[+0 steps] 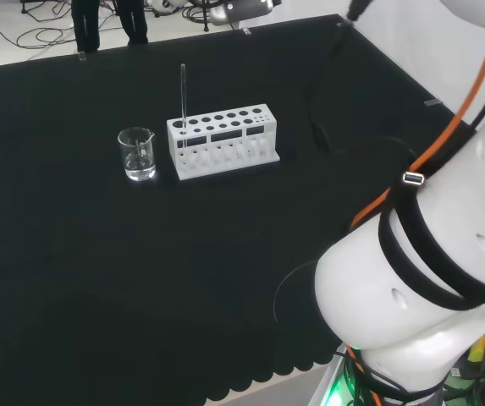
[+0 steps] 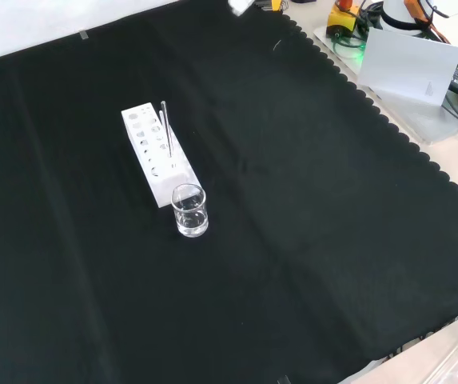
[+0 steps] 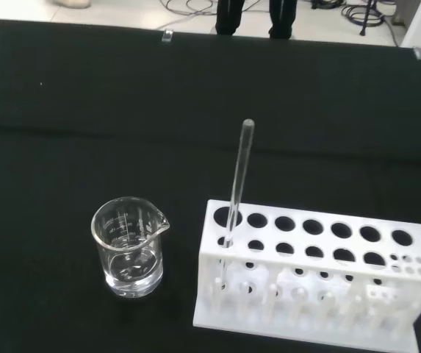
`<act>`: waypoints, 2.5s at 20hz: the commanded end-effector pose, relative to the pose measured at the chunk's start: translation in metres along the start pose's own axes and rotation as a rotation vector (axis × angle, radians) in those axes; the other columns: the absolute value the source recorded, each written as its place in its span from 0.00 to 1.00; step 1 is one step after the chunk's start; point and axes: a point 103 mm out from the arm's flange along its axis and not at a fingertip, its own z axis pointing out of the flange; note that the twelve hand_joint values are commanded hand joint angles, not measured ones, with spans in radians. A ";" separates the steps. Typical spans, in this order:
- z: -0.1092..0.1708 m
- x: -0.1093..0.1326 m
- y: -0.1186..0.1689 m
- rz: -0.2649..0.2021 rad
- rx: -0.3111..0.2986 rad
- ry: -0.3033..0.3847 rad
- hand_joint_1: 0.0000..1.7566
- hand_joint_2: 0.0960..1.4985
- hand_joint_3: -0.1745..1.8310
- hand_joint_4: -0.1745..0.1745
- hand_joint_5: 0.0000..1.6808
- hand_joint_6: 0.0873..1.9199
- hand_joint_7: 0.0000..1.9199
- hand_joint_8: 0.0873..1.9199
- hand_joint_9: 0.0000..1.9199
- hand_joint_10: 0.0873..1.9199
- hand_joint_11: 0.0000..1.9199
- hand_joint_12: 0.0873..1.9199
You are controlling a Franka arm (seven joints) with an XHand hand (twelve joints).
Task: Take the glass rod from the white test tube rack.
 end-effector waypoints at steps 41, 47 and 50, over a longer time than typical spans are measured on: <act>0.157 -0.041 0.130 0.002 0.146 0.029 0.27 0.77 0.00 0.19 0.21 0.00 0.18 0.36 0.49 0.41 0.37 0.66; 0.160 -0.034 0.128 -0.016 0.153 0.031 0.27 0.78 0.00 0.13 0.25 0.00 0.28 0.37 0.56 0.44 0.52 0.62; 0.160 -0.030 0.128 -0.023 0.156 0.029 0.29 0.78 0.00 0.07 0.29 0.00 0.36 0.39 0.61 0.44 0.60 0.60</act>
